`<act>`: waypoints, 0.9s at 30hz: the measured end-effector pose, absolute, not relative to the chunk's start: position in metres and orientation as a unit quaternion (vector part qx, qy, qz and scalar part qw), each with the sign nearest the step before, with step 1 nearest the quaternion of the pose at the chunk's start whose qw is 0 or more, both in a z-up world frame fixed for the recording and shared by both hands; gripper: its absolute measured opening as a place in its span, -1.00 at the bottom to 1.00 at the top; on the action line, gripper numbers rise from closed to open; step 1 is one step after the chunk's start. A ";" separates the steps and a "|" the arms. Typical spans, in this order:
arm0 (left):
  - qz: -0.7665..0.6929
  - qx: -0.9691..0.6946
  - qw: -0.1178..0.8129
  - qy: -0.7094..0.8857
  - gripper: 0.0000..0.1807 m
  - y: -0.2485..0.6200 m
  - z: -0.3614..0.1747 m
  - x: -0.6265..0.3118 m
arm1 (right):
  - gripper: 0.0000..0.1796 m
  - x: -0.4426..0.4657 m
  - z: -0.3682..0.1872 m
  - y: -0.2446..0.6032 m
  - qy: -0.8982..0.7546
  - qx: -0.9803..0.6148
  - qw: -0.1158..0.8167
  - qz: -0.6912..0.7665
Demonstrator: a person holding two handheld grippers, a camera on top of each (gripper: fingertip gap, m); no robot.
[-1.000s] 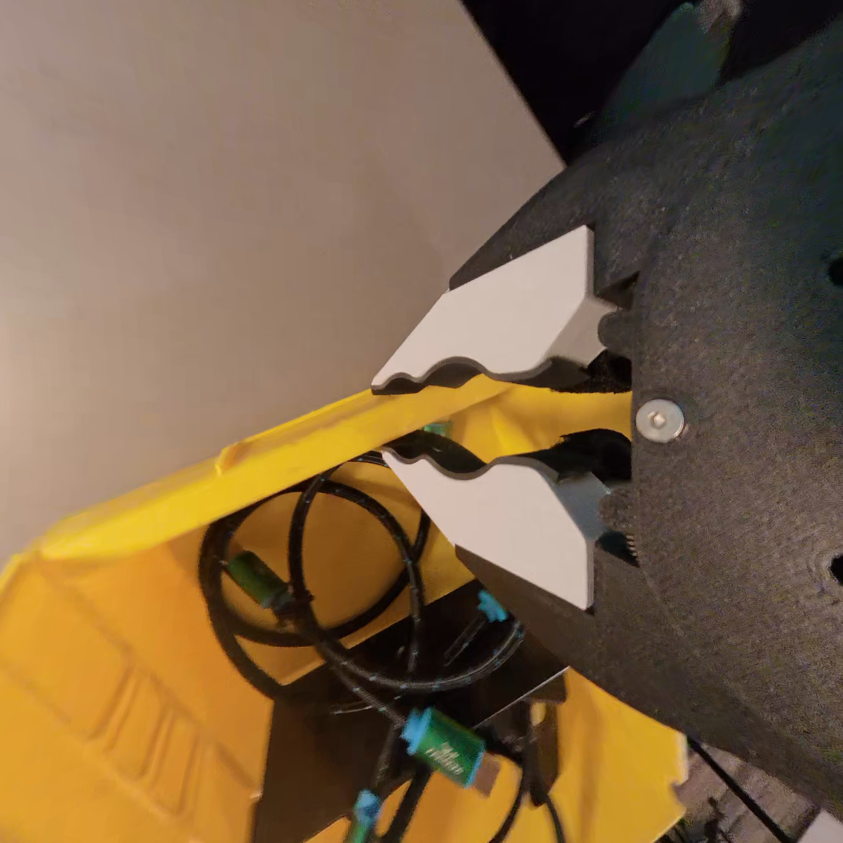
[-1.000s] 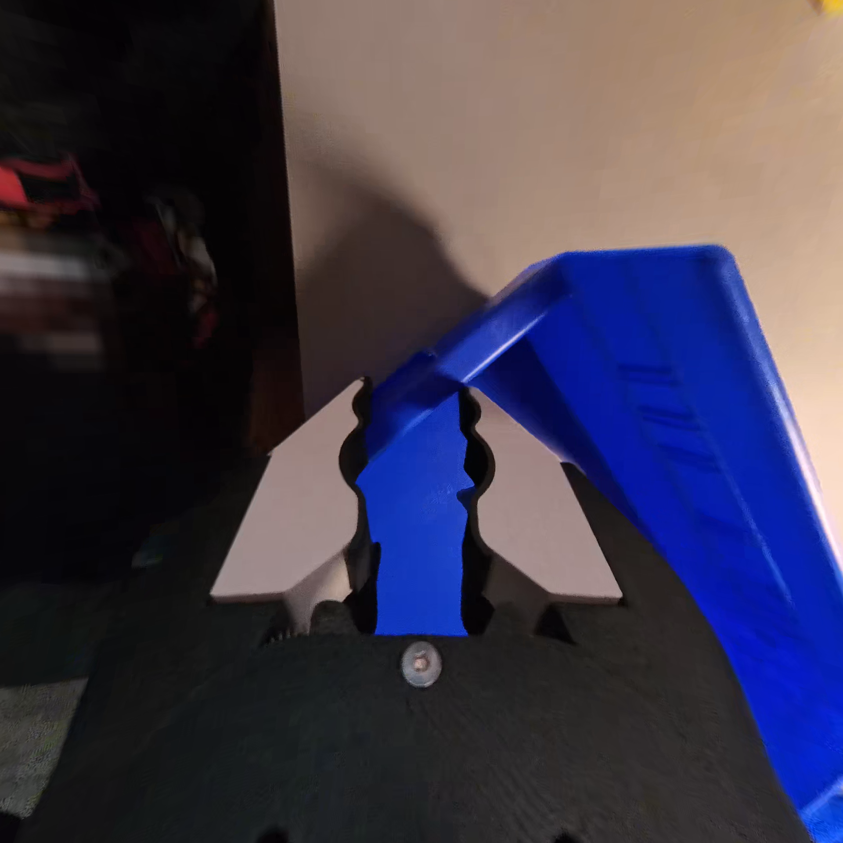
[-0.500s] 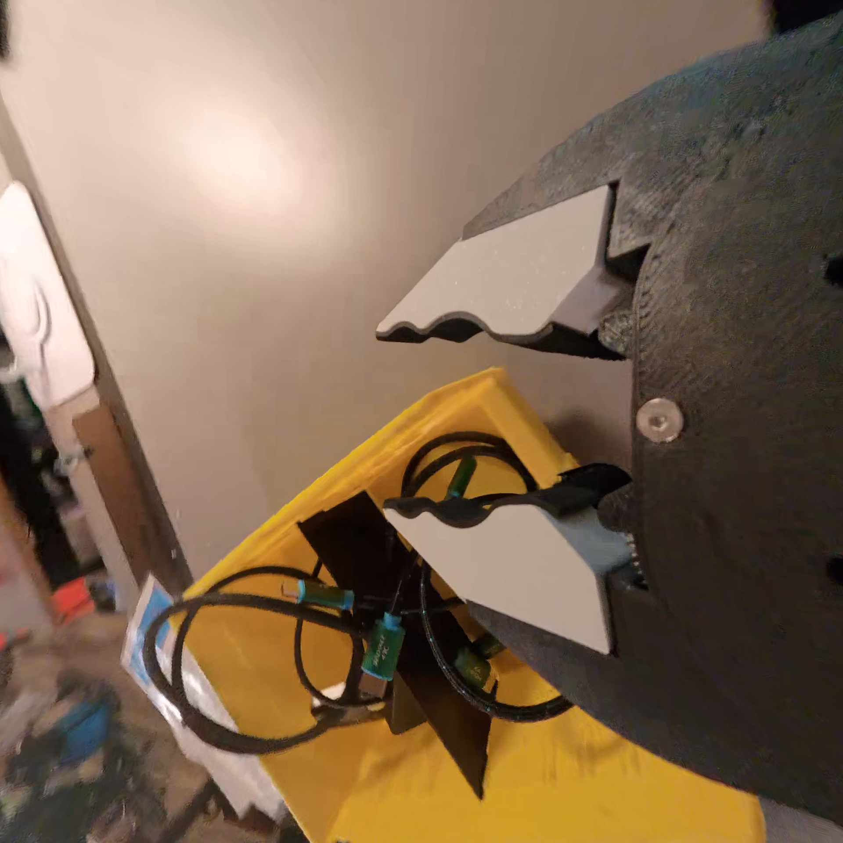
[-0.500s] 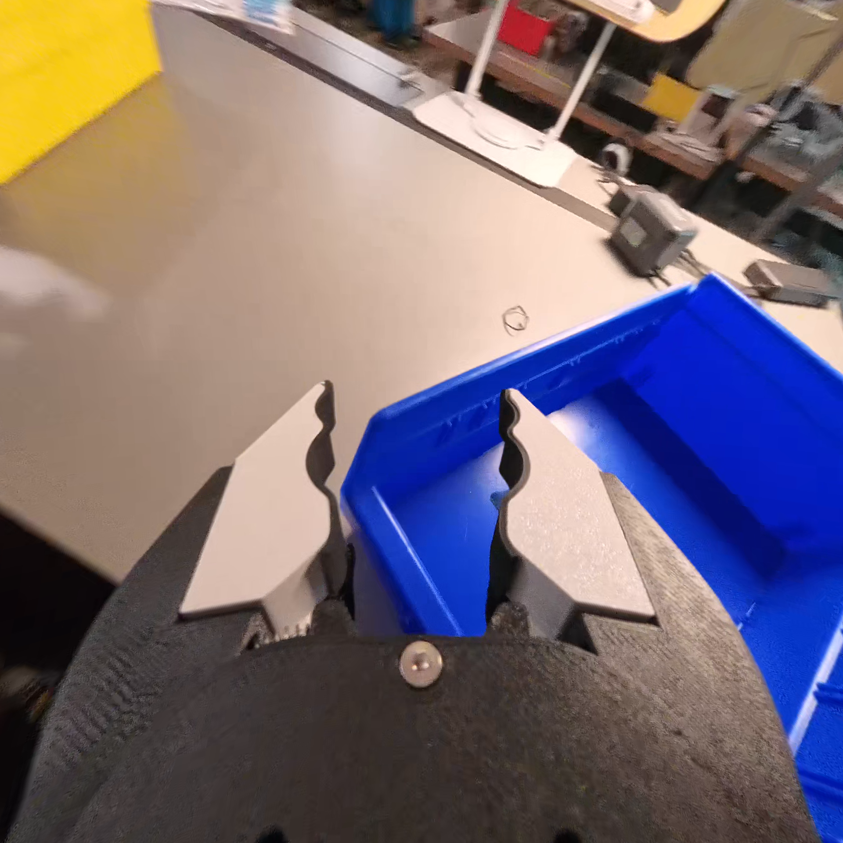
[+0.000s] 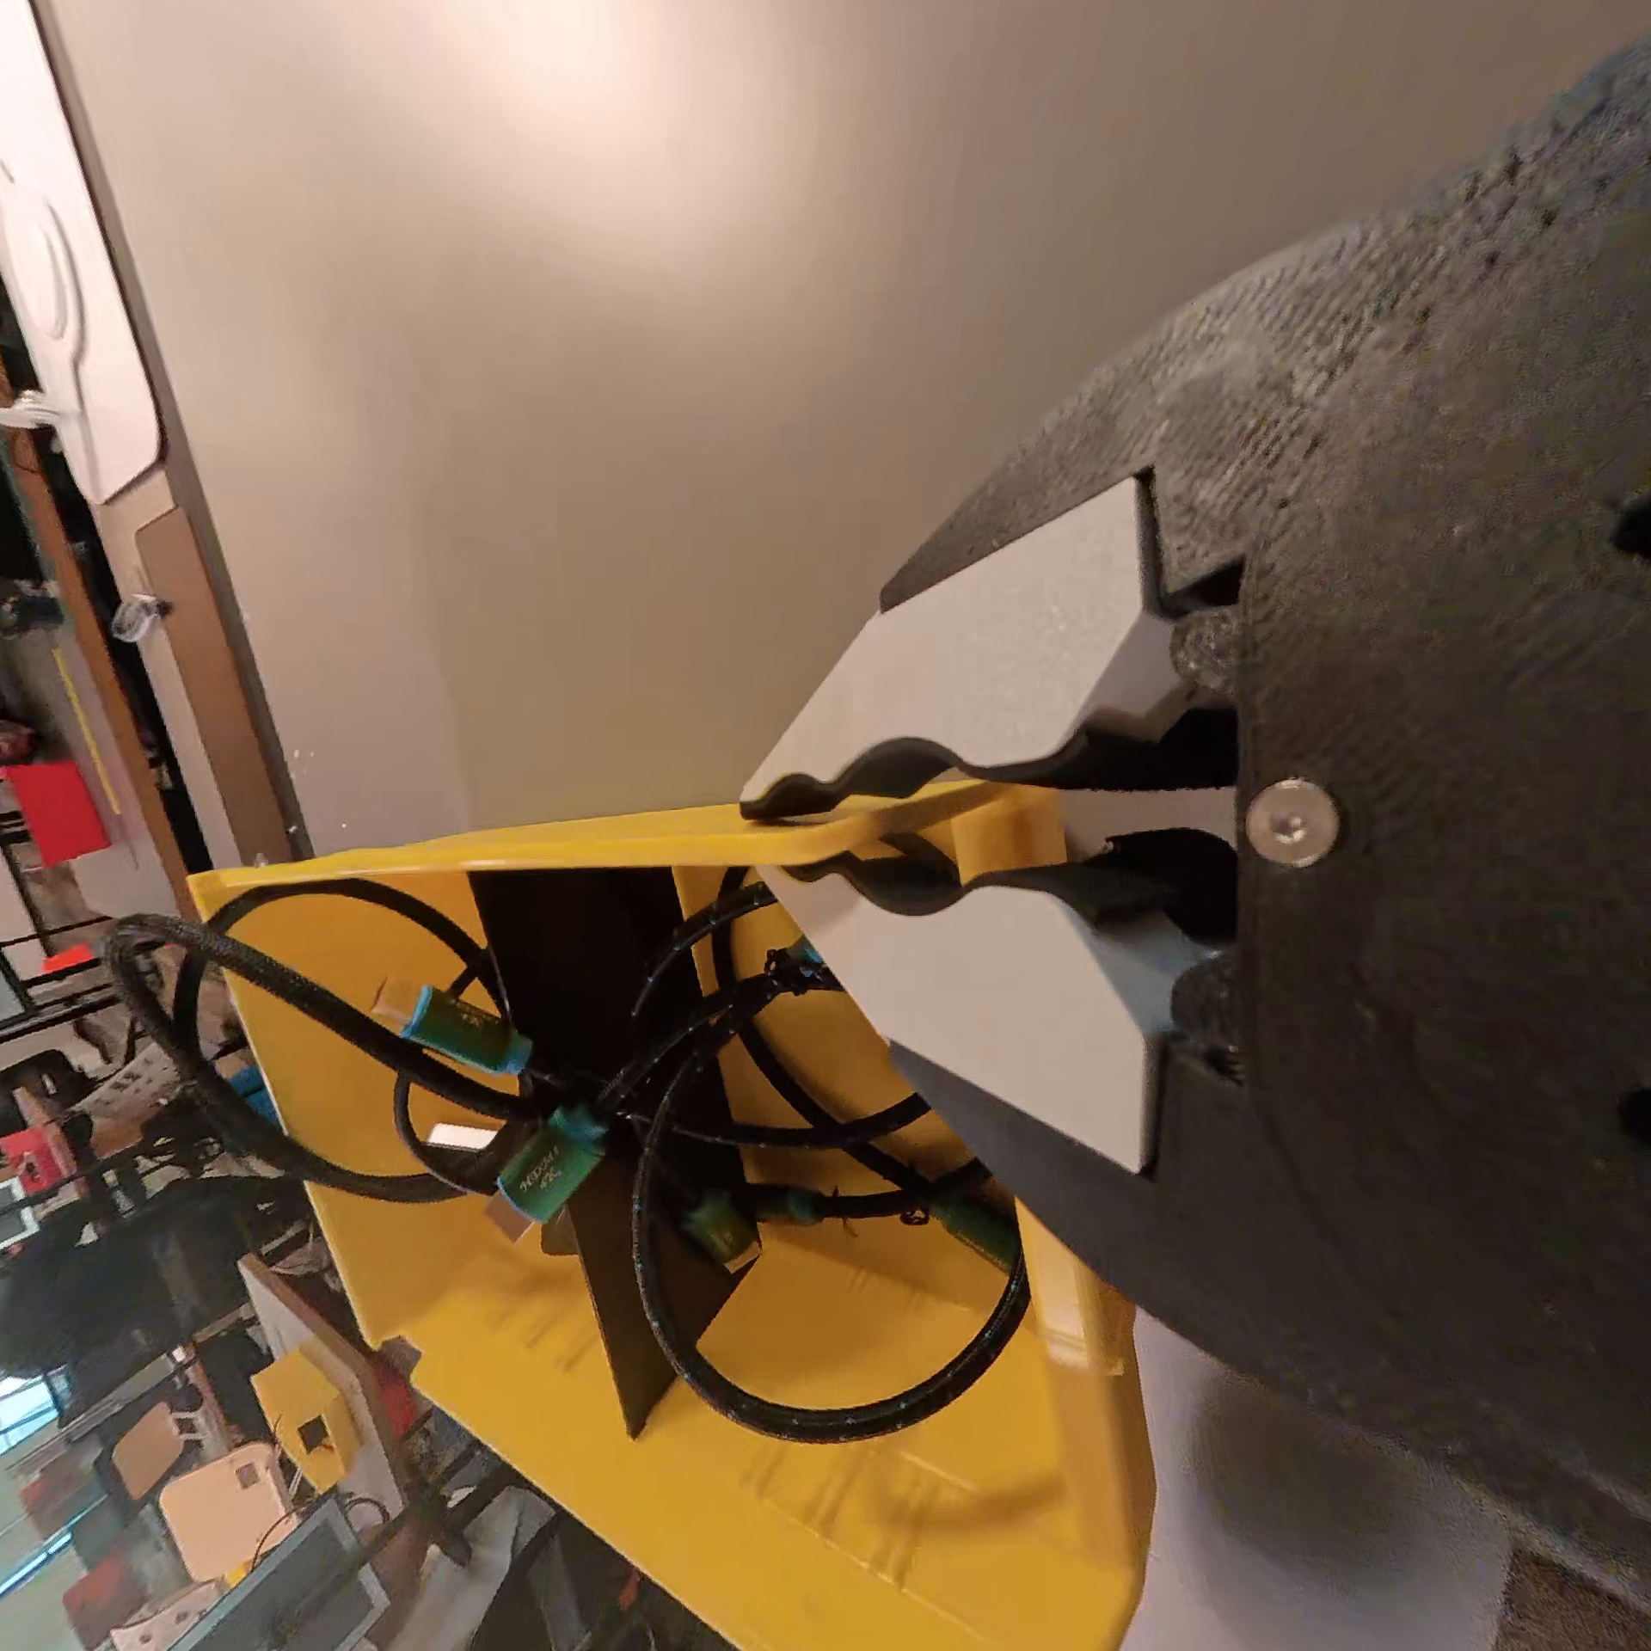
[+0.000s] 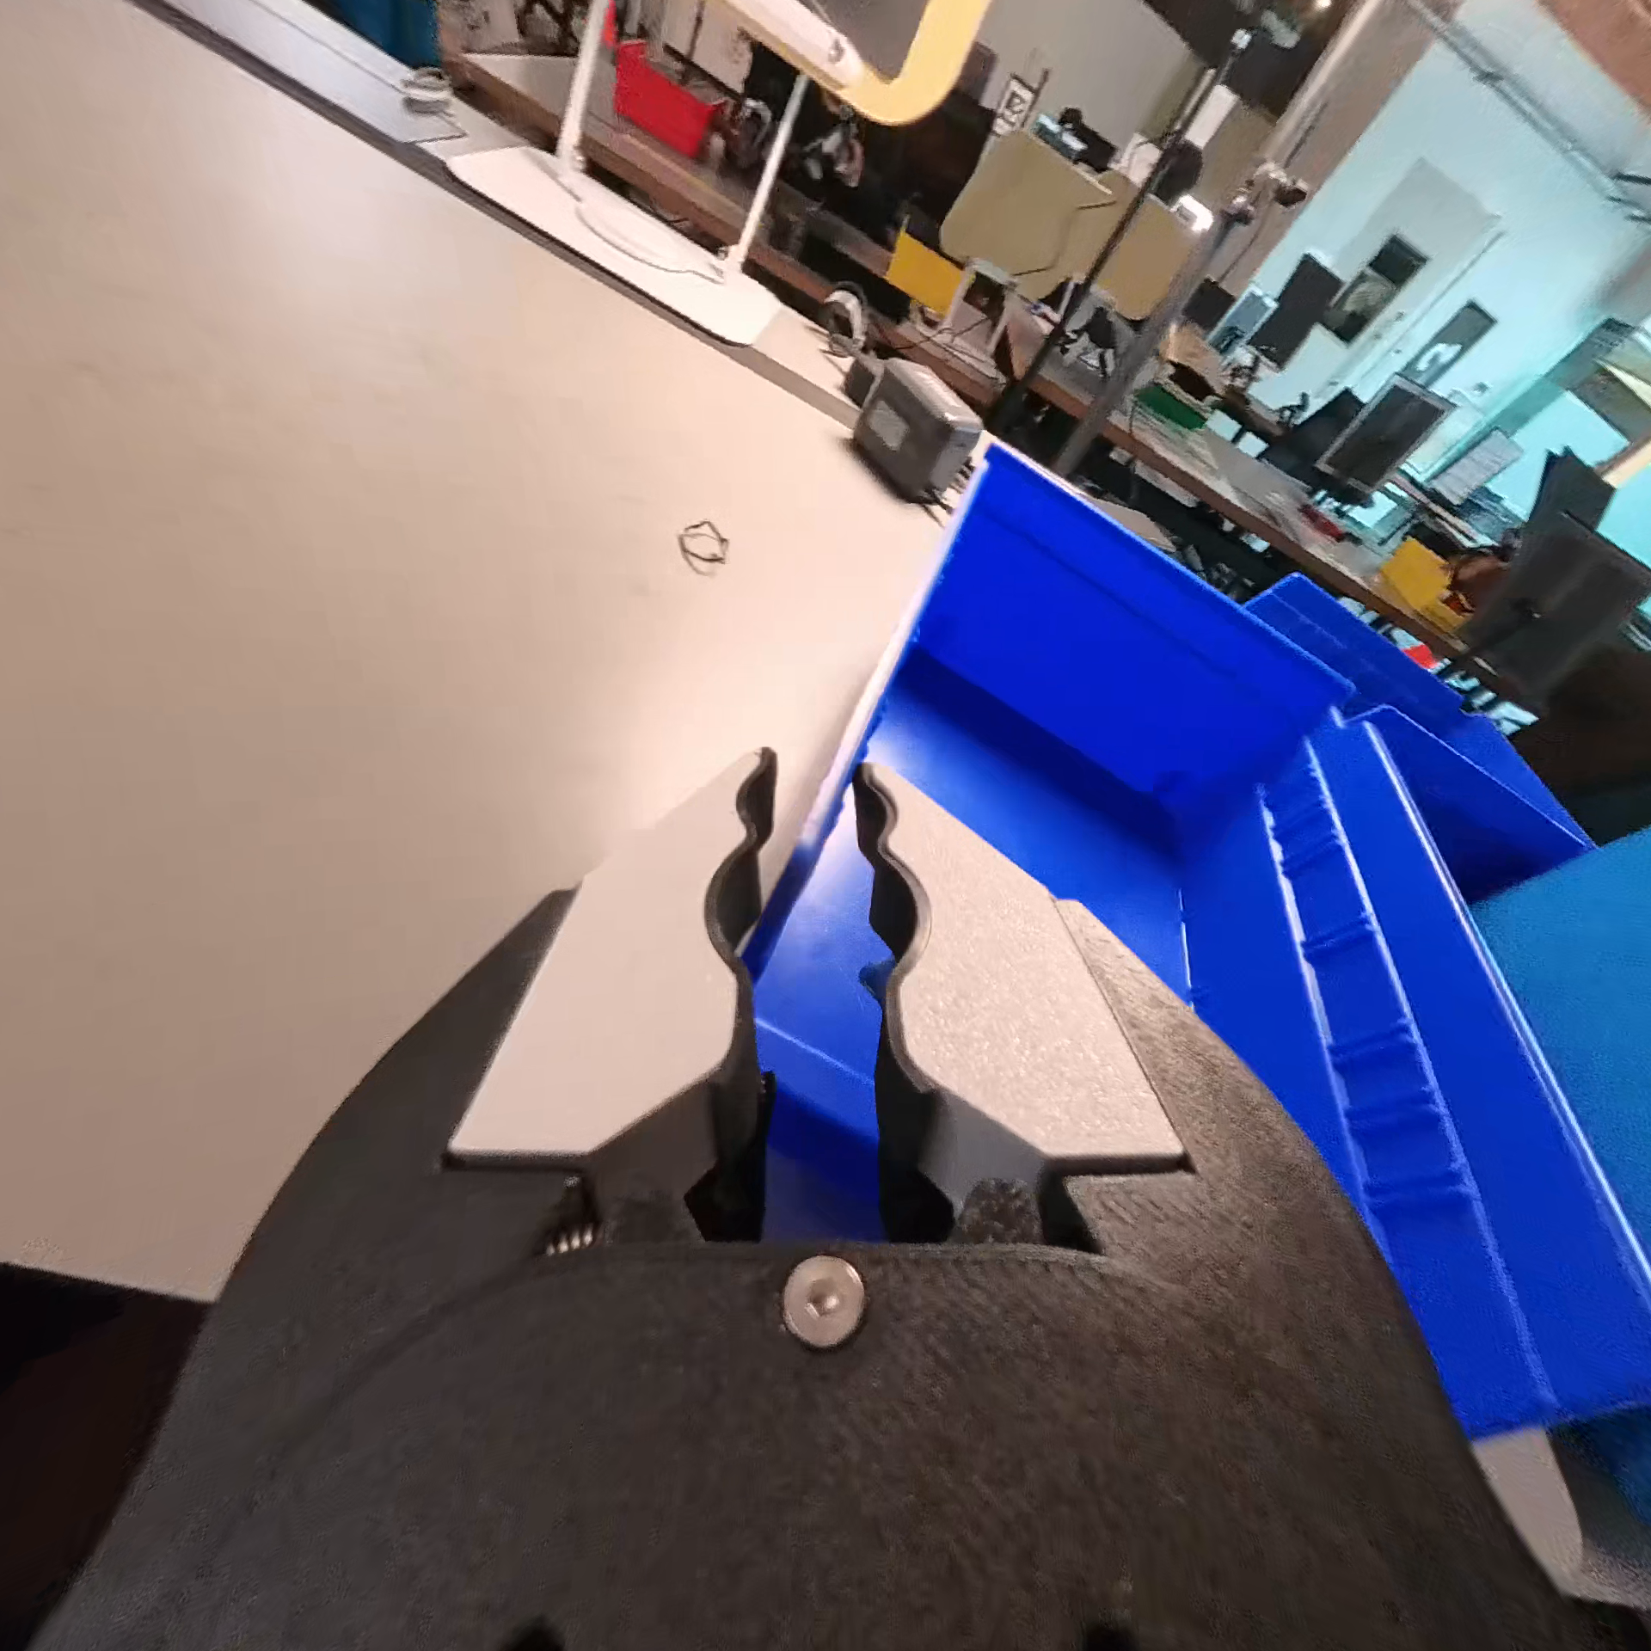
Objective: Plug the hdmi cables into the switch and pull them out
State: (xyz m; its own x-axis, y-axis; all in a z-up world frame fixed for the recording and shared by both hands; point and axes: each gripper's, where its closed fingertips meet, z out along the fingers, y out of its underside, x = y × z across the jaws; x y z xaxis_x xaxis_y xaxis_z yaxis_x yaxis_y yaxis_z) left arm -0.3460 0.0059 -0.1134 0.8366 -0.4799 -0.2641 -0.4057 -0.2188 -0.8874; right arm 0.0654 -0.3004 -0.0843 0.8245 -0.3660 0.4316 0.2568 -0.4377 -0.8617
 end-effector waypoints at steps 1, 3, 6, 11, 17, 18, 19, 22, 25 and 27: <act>-0.036 -0.777 0.562 0.281 -0.95 0.007 -0.113 -0.347 | -0.80 0.069 -0.084 -0.300 0.040 -0.793 0.530 -0.298; -0.034 -0.775 0.567 0.276 -0.95 0.007 -0.113 -0.349 | -0.85 0.079 -0.083 -0.300 0.052 -0.788 0.527 -0.314; -0.025 -0.773 0.576 0.265 -0.95 0.005 -0.113 -0.358 | -0.95 0.103 -0.082 -0.309 0.080 -0.778 0.516 -0.349; -0.044 -0.777 0.578 0.243 -0.94 0.006 -0.113 -0.375 | -0.94 0.132 -0.083 -0.317 0.095 -0.780 0.513 -0.346; -0.036 -0.783 0.573 0.238 -0.95 0.018 -0.113 -0.383 | -0.95 0.154 -0.083 -0.311 0.100 -0.780 0.518 -0.335; -0.033 -0.784 0.573 0.238 -0.95 0.021 -0.113 -0.384 | -0.96 0.158 -0.083 -0.310 0.101 -0.781 0.518 -0.334; -0.034 -0.785 0.571 0.240 -0.95 0.025 -0.113 -0.385 | -0.96 0.161 -0.083 -0.308 0.102 -0.782 0.518 -0.332; -0.026 -0.789 0.560 0.251 -0.95 0.039 -0.113 -0.387 | -0.96 0.171 -0.084 -0.304 0.106 -0.784 0.523 -0.318; -0.042 -0.792 0.551 0.258 -0.95 0.054 -0.113 -0.387 | -0.96 0.182 -0.084 -0.301 0.107 -0.783 0.531 -0.306; -0.035 -0.792 0.548 0.265 -0.95 0.065 -0.114 -0.392 | -0.96 0.189 -0.084 -0.299 0.106 -0.784 0.533 -0.300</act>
